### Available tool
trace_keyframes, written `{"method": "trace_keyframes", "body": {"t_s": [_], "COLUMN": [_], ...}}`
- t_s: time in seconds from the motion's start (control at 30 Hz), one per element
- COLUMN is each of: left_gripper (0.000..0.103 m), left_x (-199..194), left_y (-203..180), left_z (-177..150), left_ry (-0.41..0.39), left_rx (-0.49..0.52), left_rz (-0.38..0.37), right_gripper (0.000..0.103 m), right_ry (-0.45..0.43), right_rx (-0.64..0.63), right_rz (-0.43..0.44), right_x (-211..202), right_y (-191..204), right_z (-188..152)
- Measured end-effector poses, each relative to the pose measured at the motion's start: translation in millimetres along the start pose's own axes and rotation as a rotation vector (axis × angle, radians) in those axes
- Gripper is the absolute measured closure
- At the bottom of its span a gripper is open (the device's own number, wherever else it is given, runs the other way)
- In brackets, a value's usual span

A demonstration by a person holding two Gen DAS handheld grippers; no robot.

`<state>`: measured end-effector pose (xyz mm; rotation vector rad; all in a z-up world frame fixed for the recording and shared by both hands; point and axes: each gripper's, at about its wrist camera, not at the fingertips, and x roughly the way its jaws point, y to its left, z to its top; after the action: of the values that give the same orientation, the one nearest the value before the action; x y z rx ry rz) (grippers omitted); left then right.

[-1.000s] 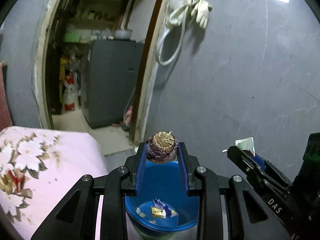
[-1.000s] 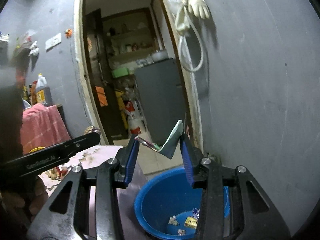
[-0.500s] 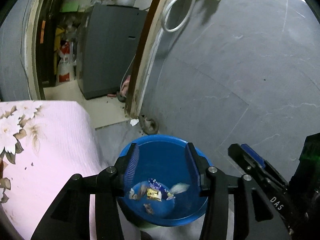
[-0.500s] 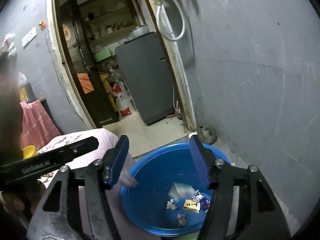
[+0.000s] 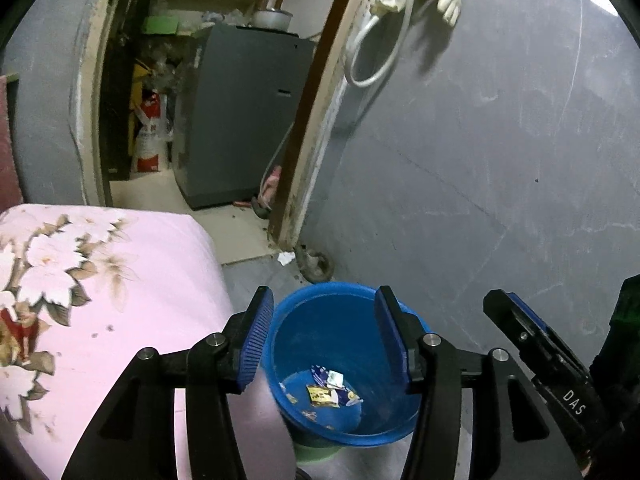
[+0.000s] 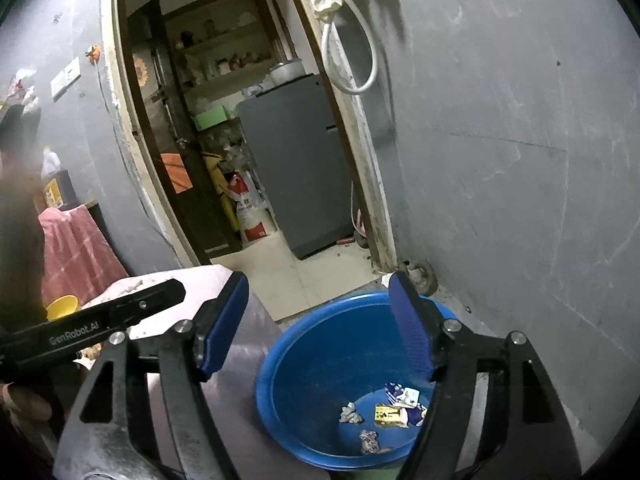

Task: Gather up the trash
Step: 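Bring both tools back over the table scraps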

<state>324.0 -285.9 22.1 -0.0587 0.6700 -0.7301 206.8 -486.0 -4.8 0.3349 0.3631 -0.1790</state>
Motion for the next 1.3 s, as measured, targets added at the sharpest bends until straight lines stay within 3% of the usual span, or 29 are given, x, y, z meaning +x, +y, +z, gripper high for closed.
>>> {"method": "trace_keyframes", "body": {"t_s": [0.17,0.3,0.4,0.6,0.97,1.3], "left_gripper": [0.045,0.032,0.02,0.006,0.003,0.003], "left_x": [-34.9,-66.7,-95.6,-150.7,-228.2,-264.4], "left_y": [11.1,26.0,37.8,59.7,91.0,123.8], "left_z": [5.4,6.7,5.0,-6.8,-37.2,-63.4], "left_ry": [-0.067,-0.125,-0.188,-0.301,-0.471,-0.528], "left_rx": [-0.019,-0.037,-0.042,-0.044,-0.029,-0.044], "left_rz": [0.039,0.088,0.138,0.258,0.487,0.622], "right_gripper": [0.0,0.0,0.0,0.0,0.0,0.0], "right_ry": [-0.035,-0.076,-0.117,-0.166,-0.242,-0.269], "right_rx": [-0.016,-0.031,-0.04,-0.089,-0.211,-0.258], "right_rz": [0.027,0.053,0.073,0.11,0.183,0.261], "right_x": [-14.1,-26.7,-37.9,-51.8,-69.1,-70.3], "right_y": [19.1,38.0,56.1,96.3,179.8,235.8], "right_z": [5.8,9.2,10.9,9.9,-5.1,-22.0]}}
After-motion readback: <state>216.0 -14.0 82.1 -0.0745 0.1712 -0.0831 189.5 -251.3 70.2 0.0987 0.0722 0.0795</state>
